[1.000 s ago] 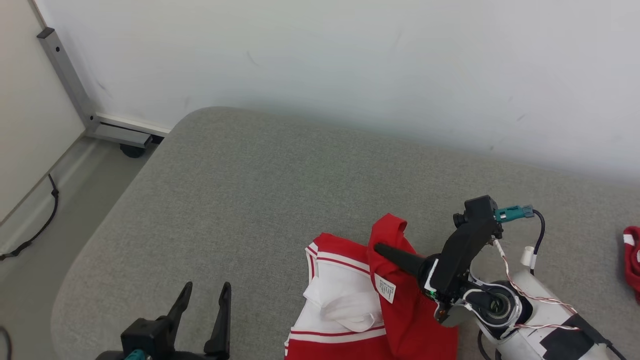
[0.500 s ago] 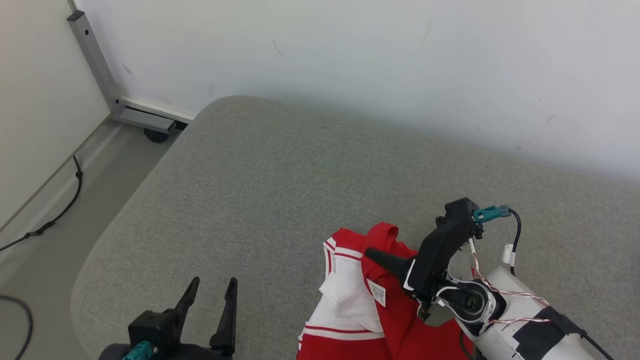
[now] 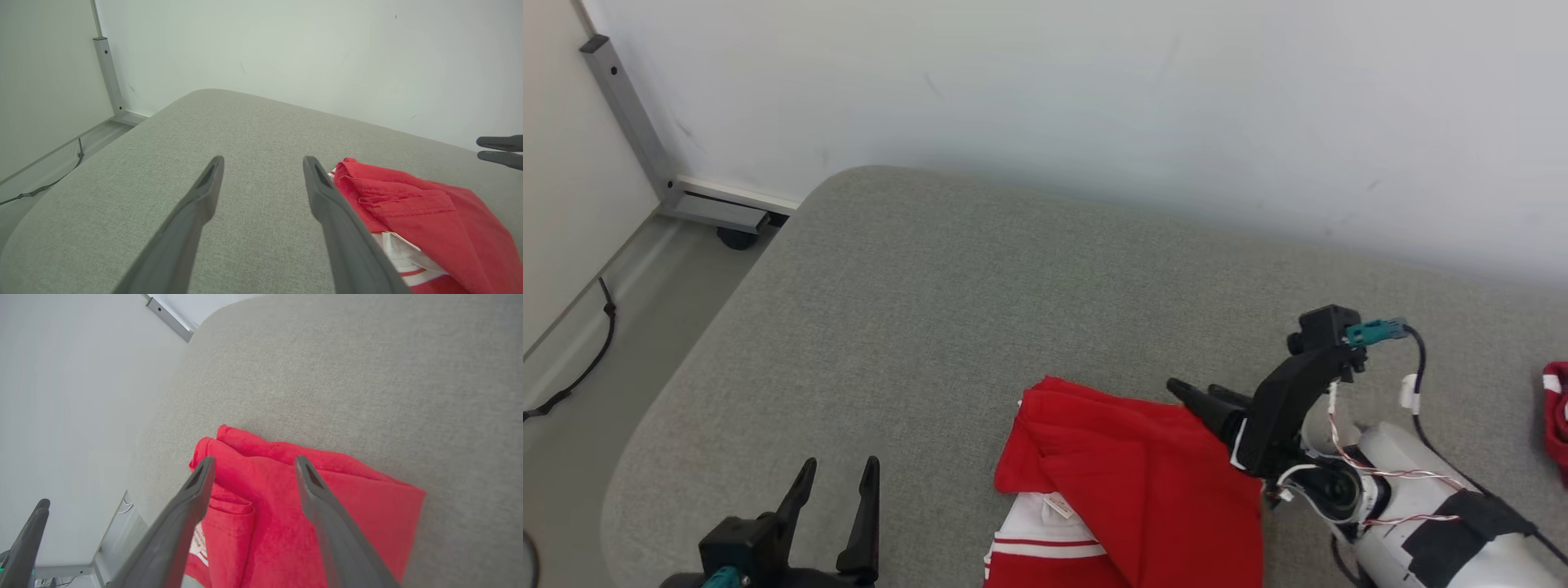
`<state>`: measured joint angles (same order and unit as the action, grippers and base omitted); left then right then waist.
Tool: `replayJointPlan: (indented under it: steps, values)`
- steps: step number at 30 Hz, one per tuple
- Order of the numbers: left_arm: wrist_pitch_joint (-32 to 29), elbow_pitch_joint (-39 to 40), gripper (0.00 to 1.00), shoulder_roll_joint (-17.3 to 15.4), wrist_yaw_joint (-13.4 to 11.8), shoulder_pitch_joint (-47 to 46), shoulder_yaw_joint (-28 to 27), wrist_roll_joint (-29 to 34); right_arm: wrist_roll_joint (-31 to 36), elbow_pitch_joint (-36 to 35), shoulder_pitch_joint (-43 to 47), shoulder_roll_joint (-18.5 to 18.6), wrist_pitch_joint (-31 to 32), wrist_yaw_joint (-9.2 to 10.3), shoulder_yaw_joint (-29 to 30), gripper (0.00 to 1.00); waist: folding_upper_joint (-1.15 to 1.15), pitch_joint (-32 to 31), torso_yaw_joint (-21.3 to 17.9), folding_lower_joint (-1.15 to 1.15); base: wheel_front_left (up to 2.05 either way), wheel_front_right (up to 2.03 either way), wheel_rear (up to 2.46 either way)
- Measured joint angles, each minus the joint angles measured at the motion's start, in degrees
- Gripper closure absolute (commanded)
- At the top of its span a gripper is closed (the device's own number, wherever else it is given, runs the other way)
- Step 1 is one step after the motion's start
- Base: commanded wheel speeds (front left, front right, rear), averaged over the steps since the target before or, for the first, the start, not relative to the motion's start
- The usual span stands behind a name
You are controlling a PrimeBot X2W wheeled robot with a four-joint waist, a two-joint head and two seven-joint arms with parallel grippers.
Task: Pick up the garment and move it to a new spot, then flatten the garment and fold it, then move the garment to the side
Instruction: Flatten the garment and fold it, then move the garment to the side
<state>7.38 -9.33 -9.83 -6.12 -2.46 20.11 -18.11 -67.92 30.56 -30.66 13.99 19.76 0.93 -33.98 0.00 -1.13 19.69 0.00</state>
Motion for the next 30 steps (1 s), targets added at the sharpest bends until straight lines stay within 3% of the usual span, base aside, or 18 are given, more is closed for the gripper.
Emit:
replayJointPlan:
  steps: [6, 12, 23, 30]
  values:
    - [0.3, 1.08, 0.0, -0.31, -0.42, 1.25, -0.62, 0.02, 4.52, -2.56, 2.59, 5.25, -2.22, 0.1, -1.25, 0.0, 0.0, 0.18, -2.19, 0.0, 0.0, 0.0, 0.0]
    - [0.32, 1.69, 0.0, -0.31, -0.44, 1.18, -0.86, 0.44, 7.23, -4.34, 5.75, 8.01, -1.53, 0.33, -4.41, 0.0, 0.0, 0.75, -3.88, 0.0, 0.0, 0.0, 0.0]
    - [0.29, 1.77, 0.0, 0.26, -0.48, 0.71, -0.63, 1.63, 6.67, -4.45, 7.33, 7.78, 0.43, 1.21, -4.79, 0.0, 0.0, 1.56, -4.24, 0.0, 0.0, 0.0, 0.0]
    - [0.22, 1.85, 0.0, 0.89, -0.48, -0.43, 0.05, 1.63, 6.32, -2.27, 7.77, 7.47, 2.21, 2.9, -5.04, 0.0, 0.0, 1.72, -3.19, 0.0, 0.0, 0.0, 0.0]
